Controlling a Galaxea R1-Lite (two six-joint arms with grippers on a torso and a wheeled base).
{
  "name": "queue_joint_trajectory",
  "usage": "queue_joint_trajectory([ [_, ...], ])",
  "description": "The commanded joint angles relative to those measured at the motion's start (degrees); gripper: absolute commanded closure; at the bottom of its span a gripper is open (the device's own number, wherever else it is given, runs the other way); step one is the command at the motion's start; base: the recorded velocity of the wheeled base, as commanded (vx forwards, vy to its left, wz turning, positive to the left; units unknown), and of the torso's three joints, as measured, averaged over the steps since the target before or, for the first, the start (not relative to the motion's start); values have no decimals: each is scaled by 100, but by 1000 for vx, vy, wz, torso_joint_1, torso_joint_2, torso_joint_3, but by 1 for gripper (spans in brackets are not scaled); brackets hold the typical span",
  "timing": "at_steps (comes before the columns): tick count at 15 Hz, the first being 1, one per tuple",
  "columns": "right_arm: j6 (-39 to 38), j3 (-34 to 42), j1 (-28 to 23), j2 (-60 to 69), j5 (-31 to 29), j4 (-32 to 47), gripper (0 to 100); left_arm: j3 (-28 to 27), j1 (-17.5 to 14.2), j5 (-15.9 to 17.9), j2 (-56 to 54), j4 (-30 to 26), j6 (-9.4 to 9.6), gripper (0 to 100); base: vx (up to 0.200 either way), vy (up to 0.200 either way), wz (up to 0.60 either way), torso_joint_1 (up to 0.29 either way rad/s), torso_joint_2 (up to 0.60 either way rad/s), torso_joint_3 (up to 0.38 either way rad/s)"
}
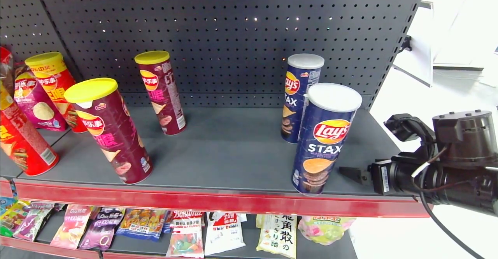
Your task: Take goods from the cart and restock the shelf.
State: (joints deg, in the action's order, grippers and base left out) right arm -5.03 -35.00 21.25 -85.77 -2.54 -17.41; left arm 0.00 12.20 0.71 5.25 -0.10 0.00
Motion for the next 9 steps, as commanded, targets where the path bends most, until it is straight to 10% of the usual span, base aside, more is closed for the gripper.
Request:
queue_joint_trajectory([
  [1,2,-68,116,-89,-1,1,0,0,1,0,11,1,0,0,0,0,0,0,0,0],
  [9,2,-156,477,-273,-1,1,0,0,-7,0,11,1,0,0,0,0,0,0,0,0],
])
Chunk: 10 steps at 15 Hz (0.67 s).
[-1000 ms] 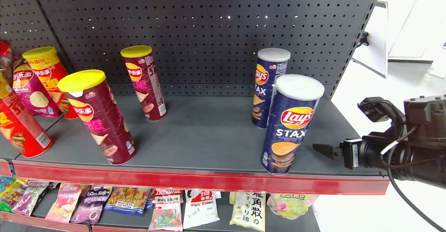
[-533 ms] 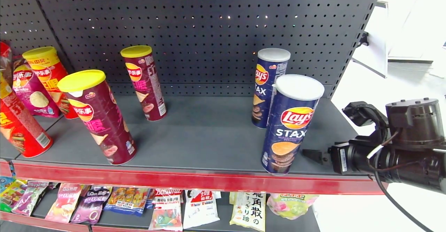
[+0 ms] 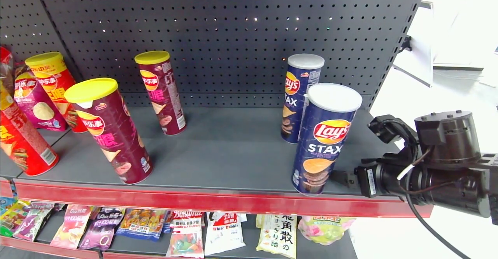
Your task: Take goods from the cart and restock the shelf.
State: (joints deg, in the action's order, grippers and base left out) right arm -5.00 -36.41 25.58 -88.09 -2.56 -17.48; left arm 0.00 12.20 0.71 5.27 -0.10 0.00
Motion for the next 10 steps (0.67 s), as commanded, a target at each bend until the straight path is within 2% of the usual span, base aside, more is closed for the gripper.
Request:
queue_joint_trajectory([
  [1,-1,-15,97,-42,1,8,0,0,-7,0,9,1,0,0,0,0,0,0,0,0],
  [10,8,-94,229,-103,-8,8,0,0,1,0,9,1,0,0,0,0,0,0,0,0],
])
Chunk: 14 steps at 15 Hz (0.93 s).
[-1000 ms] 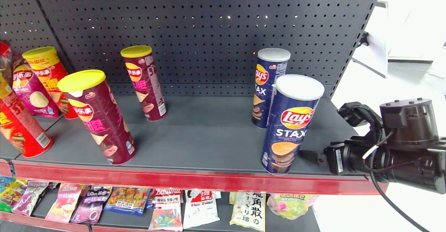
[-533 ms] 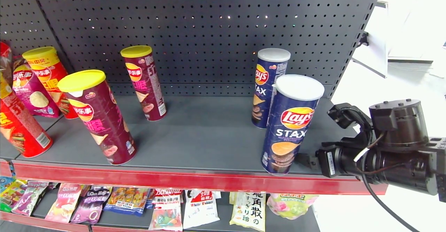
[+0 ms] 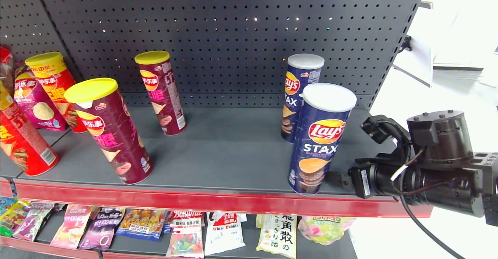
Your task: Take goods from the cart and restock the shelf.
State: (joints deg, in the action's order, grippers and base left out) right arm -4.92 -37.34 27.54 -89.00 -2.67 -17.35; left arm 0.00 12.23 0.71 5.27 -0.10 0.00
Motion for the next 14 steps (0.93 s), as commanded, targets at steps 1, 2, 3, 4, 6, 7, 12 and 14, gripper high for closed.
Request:
queue_joint_trajectory([
  [1,0,-19,41,-12,-5,-6,0,0,-1,0,9,1,0,0,0,0,0,0,0,0],
  [2,0,-37,59,-21,-49,-6,0,0,-1,0,9,1,0,0,0,0,0,0,0,0],
  [3,0,-37,76,-29,-67,-6,0,0,-1,0,9,1,0,0,0,0,0,0,0,0],
  [4,0,-37,111,-29,-67,-6,0,0,-1,0,9,1,0,0,0,0,0,0,0,0],
  [6,0,-45,129,-38,-67,-6,0,0,-1,0,9,1,0,0,0,0,0,0,0,0],
  [7,0,-45,138,-47,-67,-6,0,0,-1,0,9,1,0,0,0,0,0,0,0,0],
  [12,-8,-116,208,-73,-111,-14,0,0,-1,0,9,1,0,0,0,0,0,0,0,0],
  [14,-8,-107,217,-73,-120,-14,0,0,-1,0,9,1,0,0,0,0,0,0,0,0],
])
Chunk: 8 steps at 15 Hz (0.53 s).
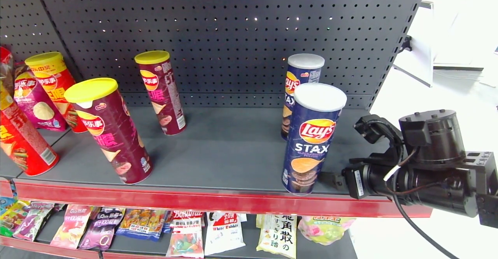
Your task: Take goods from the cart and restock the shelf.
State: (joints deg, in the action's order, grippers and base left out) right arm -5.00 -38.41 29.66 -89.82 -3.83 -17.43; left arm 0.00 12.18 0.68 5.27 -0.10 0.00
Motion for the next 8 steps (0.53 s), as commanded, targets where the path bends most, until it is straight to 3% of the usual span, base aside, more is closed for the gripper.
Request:
queue_joint_trajectory([
  [1,8,-8,5,8,-4,-6,0,0,4,2,9,1,0,0,0,0,0,0,0,0],
  [8,60,0,-241,413,5,12,0,0,-5,2,9,1,0,0,0,0,0,0,0,0],
])
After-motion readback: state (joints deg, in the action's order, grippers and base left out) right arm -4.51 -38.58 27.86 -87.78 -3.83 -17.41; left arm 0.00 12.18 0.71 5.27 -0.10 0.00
